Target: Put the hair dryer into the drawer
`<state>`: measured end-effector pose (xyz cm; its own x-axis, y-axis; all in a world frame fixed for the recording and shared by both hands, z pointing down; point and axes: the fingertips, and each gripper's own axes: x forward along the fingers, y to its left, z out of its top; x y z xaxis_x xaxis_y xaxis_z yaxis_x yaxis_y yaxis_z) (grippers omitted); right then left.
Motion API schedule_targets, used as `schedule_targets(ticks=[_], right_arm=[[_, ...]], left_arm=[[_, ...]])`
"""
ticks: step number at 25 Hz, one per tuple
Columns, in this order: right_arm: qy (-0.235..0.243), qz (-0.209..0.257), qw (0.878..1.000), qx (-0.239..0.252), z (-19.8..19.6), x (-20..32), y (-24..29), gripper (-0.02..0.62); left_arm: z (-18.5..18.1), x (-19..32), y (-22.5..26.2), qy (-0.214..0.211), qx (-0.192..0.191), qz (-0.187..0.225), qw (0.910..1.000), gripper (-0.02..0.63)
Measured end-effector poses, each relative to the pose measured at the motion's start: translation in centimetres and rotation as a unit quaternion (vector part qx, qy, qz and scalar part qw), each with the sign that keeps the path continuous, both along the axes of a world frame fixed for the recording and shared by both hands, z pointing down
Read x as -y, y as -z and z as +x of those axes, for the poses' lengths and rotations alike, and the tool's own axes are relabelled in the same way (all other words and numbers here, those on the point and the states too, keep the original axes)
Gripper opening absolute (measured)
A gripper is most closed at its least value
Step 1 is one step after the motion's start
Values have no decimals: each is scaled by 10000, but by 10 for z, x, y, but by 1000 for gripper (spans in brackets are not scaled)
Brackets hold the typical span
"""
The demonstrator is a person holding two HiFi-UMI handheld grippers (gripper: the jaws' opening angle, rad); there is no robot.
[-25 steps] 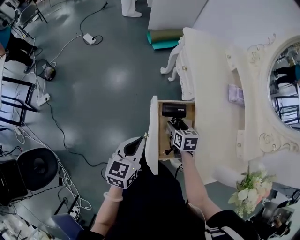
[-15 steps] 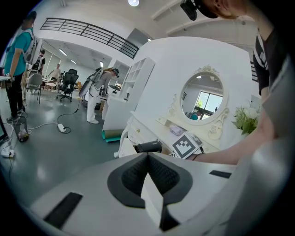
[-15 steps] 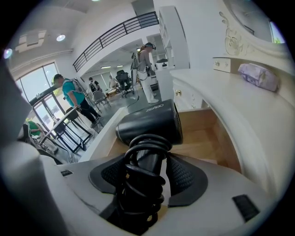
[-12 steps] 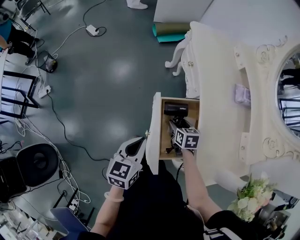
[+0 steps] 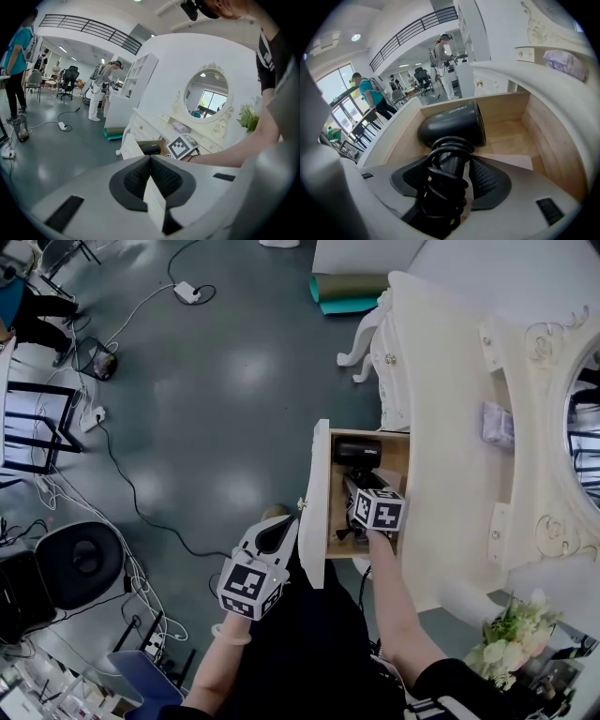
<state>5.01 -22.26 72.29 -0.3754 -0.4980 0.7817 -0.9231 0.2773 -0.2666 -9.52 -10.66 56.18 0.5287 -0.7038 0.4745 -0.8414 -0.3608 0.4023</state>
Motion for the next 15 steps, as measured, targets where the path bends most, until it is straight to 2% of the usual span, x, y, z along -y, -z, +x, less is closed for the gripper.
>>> schedule_targets(ticks=[3, 7, 15], right_arm=[[-67, -31, 10000, -1, -1, 0, -3, 285], [-292, -384, 9988, 61, 2, -7, -20, 282], [-427, -358, 9984, 123, 3, -6, -20, 282]], left_arm=[[-3, -1, -2, 11, -7, -42, 10000, 20], [-6, -2, -4, -21, -4, -87, 10000, 20], [-7, -1, -9, -83, -51, -154, 9998, 20]])
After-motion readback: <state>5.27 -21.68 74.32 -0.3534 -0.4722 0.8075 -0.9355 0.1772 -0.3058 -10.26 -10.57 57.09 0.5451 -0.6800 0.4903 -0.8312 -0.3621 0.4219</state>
